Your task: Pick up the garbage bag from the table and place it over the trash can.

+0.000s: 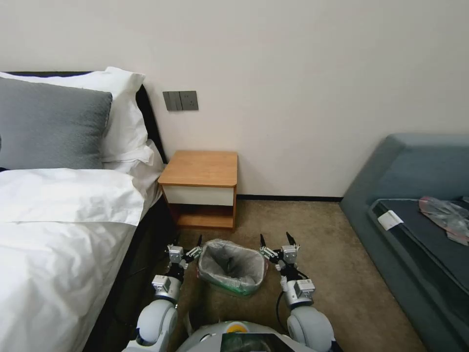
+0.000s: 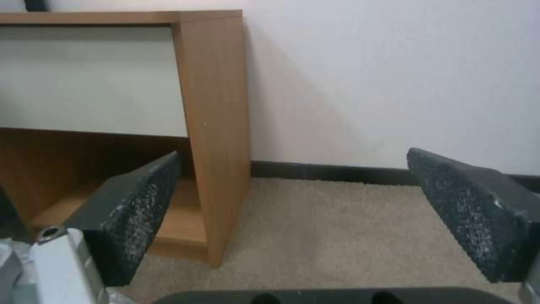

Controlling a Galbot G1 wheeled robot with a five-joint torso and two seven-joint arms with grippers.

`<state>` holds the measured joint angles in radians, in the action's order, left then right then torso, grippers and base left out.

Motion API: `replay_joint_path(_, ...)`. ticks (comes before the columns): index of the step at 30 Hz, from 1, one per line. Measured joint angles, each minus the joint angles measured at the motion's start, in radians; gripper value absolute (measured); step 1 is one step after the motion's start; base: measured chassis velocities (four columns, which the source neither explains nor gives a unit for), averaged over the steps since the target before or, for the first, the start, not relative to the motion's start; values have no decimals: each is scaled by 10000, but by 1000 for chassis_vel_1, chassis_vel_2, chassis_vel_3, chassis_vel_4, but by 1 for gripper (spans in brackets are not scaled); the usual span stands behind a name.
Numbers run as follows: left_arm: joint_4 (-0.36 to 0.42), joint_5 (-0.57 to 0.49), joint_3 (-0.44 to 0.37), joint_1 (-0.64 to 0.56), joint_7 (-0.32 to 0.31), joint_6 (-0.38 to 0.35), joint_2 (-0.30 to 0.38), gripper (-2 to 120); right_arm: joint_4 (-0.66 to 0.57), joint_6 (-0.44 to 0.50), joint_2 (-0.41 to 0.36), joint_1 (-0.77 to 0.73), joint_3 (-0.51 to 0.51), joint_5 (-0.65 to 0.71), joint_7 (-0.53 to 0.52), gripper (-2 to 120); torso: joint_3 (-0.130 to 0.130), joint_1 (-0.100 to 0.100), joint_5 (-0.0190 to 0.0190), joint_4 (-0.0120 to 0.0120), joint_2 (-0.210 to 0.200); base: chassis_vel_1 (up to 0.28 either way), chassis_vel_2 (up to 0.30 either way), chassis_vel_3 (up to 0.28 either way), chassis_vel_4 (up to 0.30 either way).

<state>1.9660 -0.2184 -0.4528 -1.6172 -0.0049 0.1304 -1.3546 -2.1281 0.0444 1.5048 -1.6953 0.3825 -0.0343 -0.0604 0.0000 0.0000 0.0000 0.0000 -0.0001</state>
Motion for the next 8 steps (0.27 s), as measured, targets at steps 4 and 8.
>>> replay_joint_path(4, 3, -5, 1, 0, -2, -7, 0, 93, -3, -3, -2, 2, 0, 6, 2, 100, 0, 0, 0, 0, 0, 0, 0, 0, 0)
replay_joint_path(8, 5, -10, 1, 0, -6, -13, -1, 93, -5, -6, -4, 5, 0, 11, 5, 100, 0, 0, 0, 0, 0, 0, 0, 0, 0)
